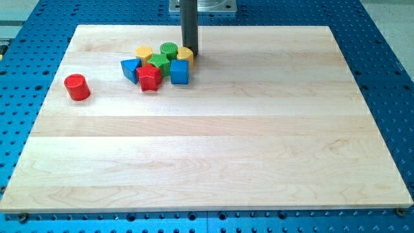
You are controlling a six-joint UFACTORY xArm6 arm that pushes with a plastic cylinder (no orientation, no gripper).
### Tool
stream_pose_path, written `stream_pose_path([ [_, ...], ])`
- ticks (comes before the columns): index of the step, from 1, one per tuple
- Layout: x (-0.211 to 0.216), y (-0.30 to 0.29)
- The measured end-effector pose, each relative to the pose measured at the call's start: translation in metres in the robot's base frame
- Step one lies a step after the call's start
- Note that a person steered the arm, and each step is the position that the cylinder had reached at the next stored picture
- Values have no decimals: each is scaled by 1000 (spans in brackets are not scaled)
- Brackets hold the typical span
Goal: Slide the red circle into the triangle
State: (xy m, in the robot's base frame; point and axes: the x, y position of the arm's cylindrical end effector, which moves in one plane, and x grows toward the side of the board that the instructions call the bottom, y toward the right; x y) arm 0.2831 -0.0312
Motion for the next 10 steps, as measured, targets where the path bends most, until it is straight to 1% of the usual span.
stream_pose_path([
  [2, 0, -10],
  [3, 6, 33],
  [4, 87, 69],
  [5, 164, 10],
  [6, 169, -163],
  [7, 154, -248],
  [8, 143, -259],
  [9, 127, -227],
  [10, 125, -203],
])
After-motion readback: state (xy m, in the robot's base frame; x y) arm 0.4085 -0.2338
